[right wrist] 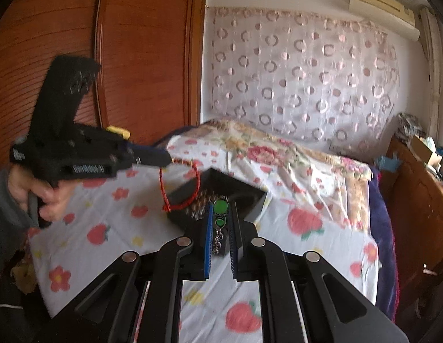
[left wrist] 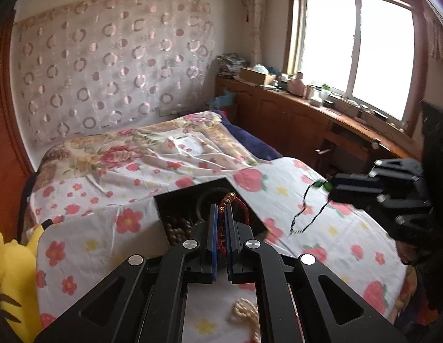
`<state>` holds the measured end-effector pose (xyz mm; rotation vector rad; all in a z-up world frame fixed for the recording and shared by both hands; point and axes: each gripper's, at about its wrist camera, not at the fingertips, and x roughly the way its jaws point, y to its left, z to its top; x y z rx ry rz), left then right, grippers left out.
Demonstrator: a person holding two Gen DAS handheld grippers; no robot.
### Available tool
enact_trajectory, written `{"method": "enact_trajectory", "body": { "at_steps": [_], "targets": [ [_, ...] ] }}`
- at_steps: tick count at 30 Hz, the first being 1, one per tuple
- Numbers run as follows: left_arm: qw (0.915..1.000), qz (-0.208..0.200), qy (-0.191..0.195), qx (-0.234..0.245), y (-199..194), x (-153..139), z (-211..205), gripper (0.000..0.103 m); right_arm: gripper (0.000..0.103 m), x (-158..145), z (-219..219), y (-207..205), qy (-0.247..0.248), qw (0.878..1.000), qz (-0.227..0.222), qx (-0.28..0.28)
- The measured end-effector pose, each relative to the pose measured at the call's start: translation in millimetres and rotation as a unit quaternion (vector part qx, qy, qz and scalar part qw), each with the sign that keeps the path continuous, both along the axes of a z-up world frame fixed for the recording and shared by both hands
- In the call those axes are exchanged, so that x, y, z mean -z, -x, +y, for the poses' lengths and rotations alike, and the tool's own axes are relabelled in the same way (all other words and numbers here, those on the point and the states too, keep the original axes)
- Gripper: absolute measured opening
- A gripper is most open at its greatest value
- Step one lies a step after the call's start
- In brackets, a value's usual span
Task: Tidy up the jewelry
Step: 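Carry pearl bracelet and pendant necklace into the black box and open both tools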
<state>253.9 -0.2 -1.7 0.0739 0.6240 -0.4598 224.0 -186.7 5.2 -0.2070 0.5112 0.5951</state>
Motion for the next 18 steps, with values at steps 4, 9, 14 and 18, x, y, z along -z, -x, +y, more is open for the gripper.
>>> {"method": "enact_trajectory", "body": {
  "at_steps": [4,9,14,18],
  "targets": [
    [0.9998,0.011,0.003,-0.013,-22.8,12.9,5.4,0.004,0.012,-8.1,7.6,-22.9,-0.003,1.000,-0.010,-0.009],
    [0.9992,0.032,-0.003,-0.024,-40.1,36.5,6.4,0.004,0.012,1.8,19.9,-46.8,0.000,1.000,0.000,-0.019],
    [0.9986,0.045,-0.004,-0.027,-47.5,52.5,9.5,0.004,0.012,23.3,30.8,-58.1,0.010,0.999,0.023,-0.026],
    [0.9985,0.047,-0.001,-0.029,-48.5,54.6,12.9,0.004,0.012,39.6,35.3,-62.5,0.017,0.999,0.041,-0.027]
  ]
}}
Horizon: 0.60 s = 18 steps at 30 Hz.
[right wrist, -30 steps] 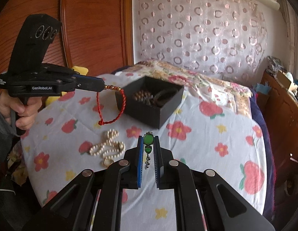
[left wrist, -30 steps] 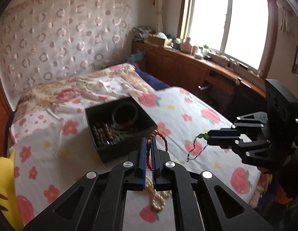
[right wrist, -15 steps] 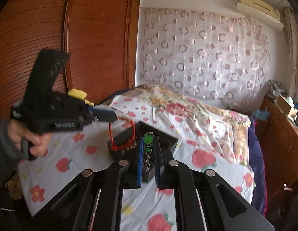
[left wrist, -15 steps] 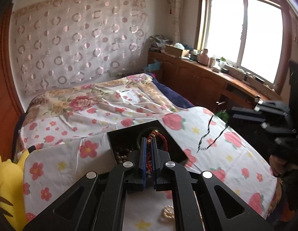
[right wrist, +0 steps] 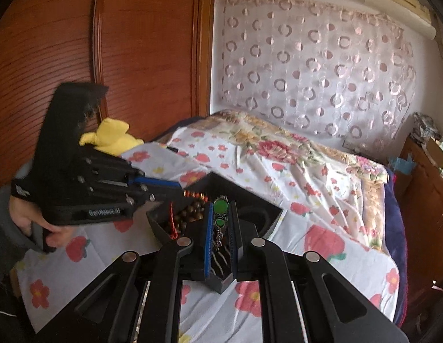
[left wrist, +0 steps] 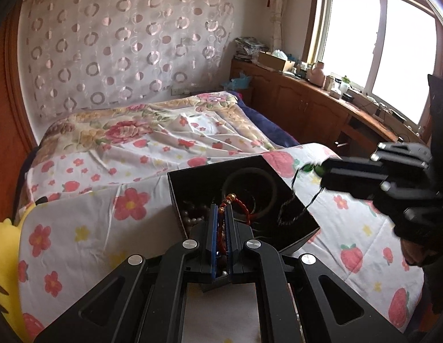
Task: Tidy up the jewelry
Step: 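Carry pearl bracelet and pendant necklace into the black box and open both tools, then move back to the pile and grasp the gold ring with the right tool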
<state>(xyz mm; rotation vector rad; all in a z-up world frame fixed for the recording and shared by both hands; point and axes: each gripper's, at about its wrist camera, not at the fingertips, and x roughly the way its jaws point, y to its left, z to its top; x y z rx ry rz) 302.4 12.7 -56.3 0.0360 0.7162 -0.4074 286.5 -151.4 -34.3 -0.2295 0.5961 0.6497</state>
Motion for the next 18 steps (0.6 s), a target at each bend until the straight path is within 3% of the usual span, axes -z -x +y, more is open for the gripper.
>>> {"method": "enact_trajectory", "body": {
  "at_steps": [8,14,16,18],
  "targets": [
    [1.0000,-0.007,-0.002,-0.005,4.0,-1.8,0.0,0.004,0.013,11.9,1.0,0.6,0.003,1.000,0.018,0.006],
    [0.9998,-0.014,-0.003,-0.013,17.0,-4.9,0.5,0.027,0.013,10.0,-2.1,5.8,0.004,1.000,0.009,0.010],
    [0.9997,-0.016,0.001,-0.016,24.0,-5.6,2.5,0.041,0.013,8.2,-2.9,7.5,0.005,1.000,0.007,0.014],
    [0.9996,-0.018,0.002,-0.020,32.6,-6.9,4.4,0.048,0.013,5.1,-5.2,10.6,0.002,1.000,0.007,0.017]
  ]
}}
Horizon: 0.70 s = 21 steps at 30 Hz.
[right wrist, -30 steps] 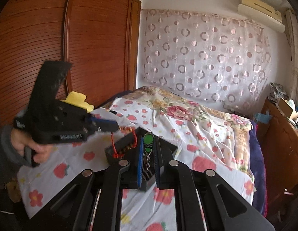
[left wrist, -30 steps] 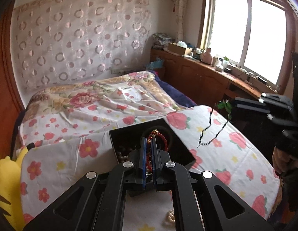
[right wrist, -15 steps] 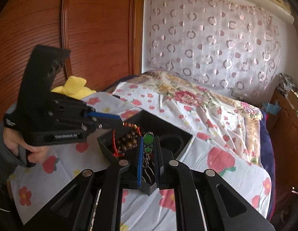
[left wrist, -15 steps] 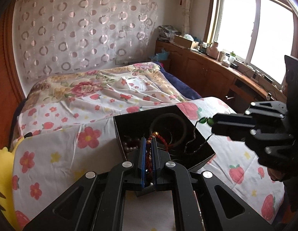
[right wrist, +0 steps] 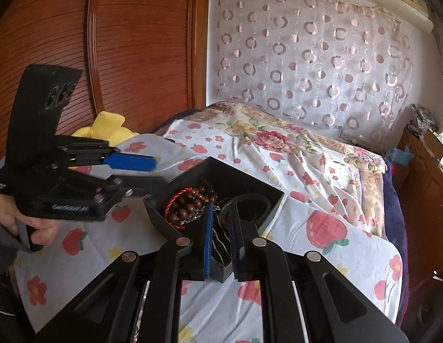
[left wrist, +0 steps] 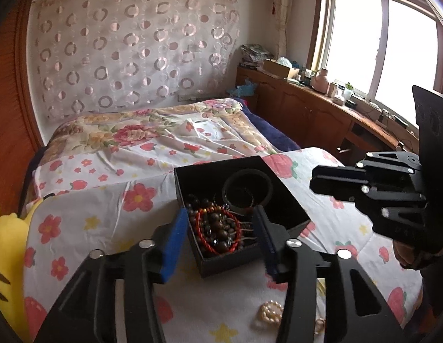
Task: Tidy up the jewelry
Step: 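Move back to the pile and grasp the gold ring with the right tool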
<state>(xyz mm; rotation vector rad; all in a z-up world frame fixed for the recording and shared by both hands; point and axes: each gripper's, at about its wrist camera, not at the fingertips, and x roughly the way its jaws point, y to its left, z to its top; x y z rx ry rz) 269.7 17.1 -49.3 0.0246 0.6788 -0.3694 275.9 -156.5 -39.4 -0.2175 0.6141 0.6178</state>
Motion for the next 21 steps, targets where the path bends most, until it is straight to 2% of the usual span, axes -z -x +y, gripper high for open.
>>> {"method": "enact_trajectory", "body": {
  "at_steps": [1,3,9,11,13,14,21],
  "targets": [
    [1.0000,0.000,0.001,-0.001,5.0,-0.5,0.8,0.050,0.013,-2.3,-2.8,3.1,-0.004,1.000,0.001,0.002],
    [1.0000,-0.004,0.002,-0.005,15.0,-3.4,2.0,0.062,0.013,-5.3,-5.9,8.3,-0.010,1.000,0.001,0.007],
    [0.9996,-0.020,0.002,-0.021,48.1,-10.8,6.3,0.086,0.013,-4.6,-15.8,36.2,-0.021,1.000,0.010,0.020],
    [0.9995,-0.022,0.001,-0.023,59.4,-11.6,7.9,0.087,0.015,-0.2,-18.4,47.6,-0.021,0.999,0.015,0.024],
    [0.9994,-0.023,-0.001,-0.026,68.3,-12.5,8.5,0.089,0.028,4.4,-19.9,57.7,-0.020,0.999,0.019,0.029],
    [0.9994,-0.024,-0.001,-0.027,72.6,-12.3,9.3,0.090,0.029,7.0,-20.7,62.4,-0.020,0.999,0.020,0.032],
    [0.9994,-0.013,0.005,-0.033,102.8,0.5,15.1,0.091,0.031,37.5,-18.0,89.4,-0.014,0.998,0.056,0.030]
  ]
}}
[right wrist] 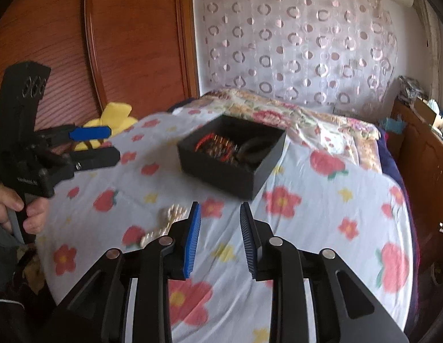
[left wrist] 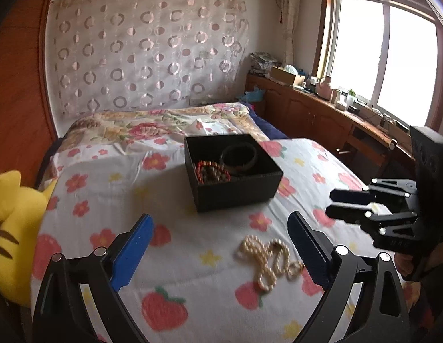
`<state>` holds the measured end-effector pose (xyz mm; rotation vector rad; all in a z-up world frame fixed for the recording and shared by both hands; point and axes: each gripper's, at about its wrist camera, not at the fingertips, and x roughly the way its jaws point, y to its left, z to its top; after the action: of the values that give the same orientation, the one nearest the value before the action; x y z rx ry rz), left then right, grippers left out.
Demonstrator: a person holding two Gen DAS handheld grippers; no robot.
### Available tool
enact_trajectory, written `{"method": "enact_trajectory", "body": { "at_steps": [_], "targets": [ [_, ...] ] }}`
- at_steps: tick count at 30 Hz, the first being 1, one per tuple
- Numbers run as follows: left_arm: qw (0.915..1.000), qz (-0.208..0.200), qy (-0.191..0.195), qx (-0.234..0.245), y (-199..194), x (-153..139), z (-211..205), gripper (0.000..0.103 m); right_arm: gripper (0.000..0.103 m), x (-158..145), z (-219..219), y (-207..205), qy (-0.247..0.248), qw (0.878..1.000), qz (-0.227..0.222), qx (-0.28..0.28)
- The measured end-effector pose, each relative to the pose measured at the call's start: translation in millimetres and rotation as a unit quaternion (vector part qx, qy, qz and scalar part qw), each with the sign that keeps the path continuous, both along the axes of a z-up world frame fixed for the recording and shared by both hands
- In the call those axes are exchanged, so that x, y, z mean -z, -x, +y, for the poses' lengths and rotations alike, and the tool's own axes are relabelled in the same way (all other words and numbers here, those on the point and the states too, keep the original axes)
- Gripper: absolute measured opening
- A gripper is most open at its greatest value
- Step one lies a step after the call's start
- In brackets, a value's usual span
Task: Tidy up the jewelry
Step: 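Move back to the pile and grasp the gold ring with the right tool, then grasp the pearl necklace with the left tool while the right holds the ring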
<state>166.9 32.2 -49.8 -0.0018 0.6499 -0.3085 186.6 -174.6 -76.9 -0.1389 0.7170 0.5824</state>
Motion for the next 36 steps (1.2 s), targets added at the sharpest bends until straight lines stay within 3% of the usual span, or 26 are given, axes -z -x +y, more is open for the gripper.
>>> {"method": "enact_trajectory", "body": {
  "at_steps": [9,11,13,19,23,24,25,28,36],
  "targets": [
    [0.9995,0.030,0.004,-0.009,14.7,27.6,7.0,0.091,0.031,37.9,25.9,15.9,0.019,0.998,0.053,-0.035],
    [0.9994,0.034,0.003,-0.010,16.3,30.9,8.4,0.091,0.034,41.4,29.3,16.6,0.022,0.997,0.058,-0.040],
    [0.9992,0.037,0.002,-0.011,18.0,34.5,9.6,0.091,0.046,42.9,32.3,17.9,0.025,0.997,0.059,-0.047],
    [0.9988,0.048,0.002,-0.012,22.5,43.8,9.3,0.091,0.046,49.6,43.6,19.6,0.061,0.994,0.064,-0.068],
    [0.9986,0.053,-0.003,-0.008,20.9,47.2,5.5,0.091,0.031,50.6,47.2,22.5,0.081,0.992,0.058,-0.081],
    [0.9985,0.054,-0.004,-0.007,20.2,46.9,4.8,0.091,0.019,50.3,47.3,22.7,0.084,0.991,0.057,-0.082],
    [0.9985,0.054,-0.004,-0.006,19.6,47.3,3.5,0.091,0.013,49.9,47.4,22.9,0.084,0.991,0.058,-0.087],
    [0.9983,0.058,-0.005,-0.002,18.9,49.5,0.3,0.091,0.009,49.0,45.5,23.6,0.087,0.991,0.056,-0.090],
    [0.9964,0.078,-0.017,0.029,15.5,63.0,-22.0,0.091,0.009,37.3,19.3,25.1,0.069,0.995,0.041,-0.063]
  ]
}}
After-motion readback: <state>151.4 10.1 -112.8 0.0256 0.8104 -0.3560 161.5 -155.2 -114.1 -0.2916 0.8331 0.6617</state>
